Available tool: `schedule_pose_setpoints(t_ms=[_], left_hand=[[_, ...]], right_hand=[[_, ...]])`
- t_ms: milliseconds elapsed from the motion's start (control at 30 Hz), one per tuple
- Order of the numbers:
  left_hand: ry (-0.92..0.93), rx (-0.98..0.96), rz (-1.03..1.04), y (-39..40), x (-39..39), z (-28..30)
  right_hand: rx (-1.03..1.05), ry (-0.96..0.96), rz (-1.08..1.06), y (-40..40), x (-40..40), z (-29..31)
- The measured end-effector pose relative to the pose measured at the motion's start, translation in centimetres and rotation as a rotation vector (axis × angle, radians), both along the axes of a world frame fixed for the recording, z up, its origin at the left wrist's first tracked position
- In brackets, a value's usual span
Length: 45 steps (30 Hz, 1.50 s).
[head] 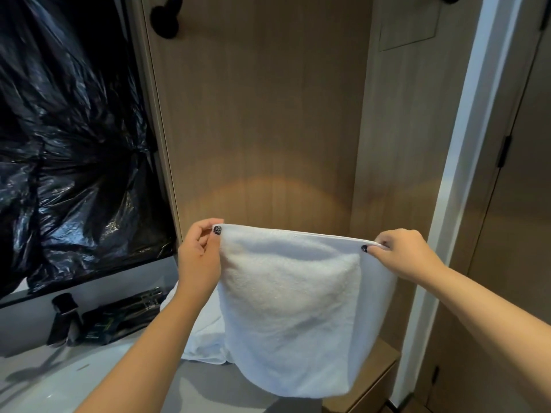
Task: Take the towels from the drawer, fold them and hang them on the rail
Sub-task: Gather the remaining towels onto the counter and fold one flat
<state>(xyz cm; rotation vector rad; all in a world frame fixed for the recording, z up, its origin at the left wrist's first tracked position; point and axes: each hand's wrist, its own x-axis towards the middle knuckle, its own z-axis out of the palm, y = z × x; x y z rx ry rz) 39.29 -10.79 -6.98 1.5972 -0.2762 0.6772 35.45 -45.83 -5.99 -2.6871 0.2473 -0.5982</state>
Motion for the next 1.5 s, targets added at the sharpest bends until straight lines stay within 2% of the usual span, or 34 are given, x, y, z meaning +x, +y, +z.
schedule_pose_setpoints(t_ms=[100, 167, 267, 367, 467, 533, 733, 900, 1000, 1167, 1333, 1500], left_hand=[[-0.032, -0.041, -0.075, -1.1, -1.8, 0.8], [-0.016, -0.055, -0.135, -1.9, -2.9, 1.2], [-0.015, 0.018, -0.226, -2.8, -4.1, 1.0], [-0.020, 0.107, -0.295, -2.8, -4.8, 0.5], [-0.033, 0.068, -0.310, -1.9, -5.4, 0.3], [-0.024, 0.030, -0.292, -1.1, -5.8, 0.0], [0.049, -0.036, -0.228, 1.5, -6.9, -1.5], [0.189, -0.050, -0.223, 2.9, -7.7, -3.9], [0.229, 0.080, -0.145, 3.2, -7.8, -5.3], [0.197, 0.296, -0.175, 2.9, -7.1, -7.3], [0.186, 0.489, -0.177, 2.7, -5.5, -9.9], [0.241, 0.560, -0.179, 3.8, -4.5, -11.7]], right_hand=[[-0.006, 0.107, 0.007, 0.7, -0.2, -0.2], [0.040, 0.048, 0.138, 2.1, -0.8, -0.2], [0.326, -0.067, 0.470, 6.4, -1.9, 0.4], [0.555, -0.040, 0.724, 10.8, -2.8, 1.3], [0.654, 0.005, 0.853, 13.6, -3.1, 1.2], [0.649, 0.031, 0.879, 15.1, -3.0, 0.8], [0.654, 0.058, 0.906, 18.7, -2.2, -0.5], [0.487, -0.077, 0.820, 20.7, -1.3, -0.9], [0.403, -0.173, 0.775, 20.5, -0.5, -0.7], [0.334, -0.298, 0.680, 18.6, 0.8, -0.2], [0.405, -0.300, 0.517, 15.6, 2.0, -0.1], [0.417, -0.280, 0.360, 12.5, 3.4, -1.5]])
